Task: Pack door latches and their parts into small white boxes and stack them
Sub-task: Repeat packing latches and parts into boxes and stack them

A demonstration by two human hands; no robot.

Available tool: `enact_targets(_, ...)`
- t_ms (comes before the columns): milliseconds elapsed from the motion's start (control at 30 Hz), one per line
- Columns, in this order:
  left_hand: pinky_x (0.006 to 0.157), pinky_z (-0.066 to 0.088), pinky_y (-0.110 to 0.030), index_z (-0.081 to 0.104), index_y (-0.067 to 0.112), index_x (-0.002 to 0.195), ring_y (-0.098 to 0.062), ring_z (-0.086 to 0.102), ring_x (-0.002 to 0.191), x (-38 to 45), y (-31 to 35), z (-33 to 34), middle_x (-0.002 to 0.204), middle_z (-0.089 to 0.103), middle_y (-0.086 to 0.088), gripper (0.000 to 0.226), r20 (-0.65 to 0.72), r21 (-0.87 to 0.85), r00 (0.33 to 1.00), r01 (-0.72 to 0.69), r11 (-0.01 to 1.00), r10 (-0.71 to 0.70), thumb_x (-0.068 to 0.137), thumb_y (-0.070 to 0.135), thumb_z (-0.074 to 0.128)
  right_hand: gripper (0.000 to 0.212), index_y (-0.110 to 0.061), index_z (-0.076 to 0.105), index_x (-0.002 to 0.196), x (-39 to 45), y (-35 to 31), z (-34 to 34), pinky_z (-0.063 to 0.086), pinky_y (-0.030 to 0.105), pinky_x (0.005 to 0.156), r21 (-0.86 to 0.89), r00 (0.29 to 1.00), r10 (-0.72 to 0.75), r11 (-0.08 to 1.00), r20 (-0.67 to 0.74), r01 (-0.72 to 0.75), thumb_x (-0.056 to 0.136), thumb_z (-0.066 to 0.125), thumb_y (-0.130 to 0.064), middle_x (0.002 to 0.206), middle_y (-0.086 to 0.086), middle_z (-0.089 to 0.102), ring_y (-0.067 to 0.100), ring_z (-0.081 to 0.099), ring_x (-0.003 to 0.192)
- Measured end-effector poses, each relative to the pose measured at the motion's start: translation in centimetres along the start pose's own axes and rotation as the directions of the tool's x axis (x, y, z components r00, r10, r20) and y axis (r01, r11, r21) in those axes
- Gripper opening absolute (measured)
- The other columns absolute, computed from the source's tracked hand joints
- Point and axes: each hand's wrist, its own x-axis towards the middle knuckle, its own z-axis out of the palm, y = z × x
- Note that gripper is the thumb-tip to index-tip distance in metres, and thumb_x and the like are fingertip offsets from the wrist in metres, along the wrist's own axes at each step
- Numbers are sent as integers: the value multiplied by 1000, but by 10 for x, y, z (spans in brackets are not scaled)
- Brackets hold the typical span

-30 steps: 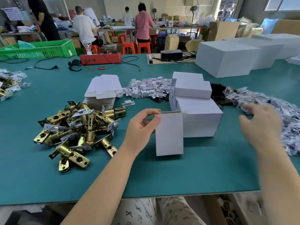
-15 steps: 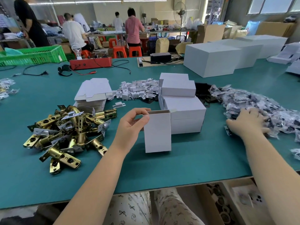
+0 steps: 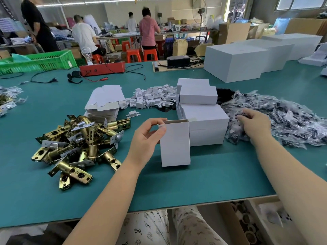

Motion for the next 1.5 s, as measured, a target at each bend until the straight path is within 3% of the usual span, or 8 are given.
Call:
enact_targets(133,72,54,-31,66,30,82,-8,65,83,0,2,1,109,69,15,23,-5,19,1000,-3,1000,3,93,10,61,36,-14,65,121,-6,-14,-5,44,8,53,289,994,104,952,17,-104,86,70,-19,95,-9,64,5,56,73)
enact_targets(267,73,54,-28,67,34,77,-8,65,85,-1,6,2,109,69,13,15,-14,19,1000,0,1000,0,84,21,62,26,-16,70,112,-15,-34,-15,46,33,82,243,992,122,962,33,-126,89,67,-28,112,5,69,25,62,96)
enact_targets(467,76,48,-14,70,24,88,-2,63,91,-4,11,-3,113,67,9,18,48,177,993,-114,978,107,91,8,63,24,-25,70,111,-45,-62,-23,49,31,72,30,964,-264,964,-29,265,94,57,-34,88,-6,69,15,57,71)
enact_targets(633,74,50,-14,73,39,80,-2,61,99,-12,19,-8,114,63,11,21,106,187,985,-156,970,138,82,19,65,16,-32,71,94,-87,-107,-11,48,14,63,488,899,-436,793,37,365,89,66,-18,71,-19,70,1,57,61)
enact_targets(900,76,50,-17,71,37,82,-4,58,108,-21,17,-7,116,58,7,18,112,203,981,-177,963,156,83,20,66,10,-20,75,93,-118,-127,17,51,28,72,158,732,-581,810,356,565,86,69,-15,76,-10,70,9,63,72)
enact_targets(1067,78,52,-20,71,36,86,-8,60,106,-21,12,-5,114,58,6,19,81,185,980,-196,963,184,83,18,66,7,-20,72,92,-122,-134,18,38,8,59,64,716,-609,775,341,628,86,70,-19,70,-18,60,-2,52,59)
enact_targets(1200,80,54,-25,62,32,105,-15,63,103,-23,5,-4,113,60,5,29,20,154,979,-205,966,205,81,18,70,6,-17,70,90,-132,-136,28,36,22,61,-42,650,-633,702,420,711,87,65,-20,71,-10,59,12,51,66)
enact_targets(1500,75,55,-21,59,42,97,-12,69,87,-25,1,-7,93,60,22,45,-55,26,989,-137,990,139,69,13,80,63,-28,76,91,-135,-126,27,20,30,96,-189,526,-611,529,591,827,86,24,-63,121,-7,53,16,32,110)
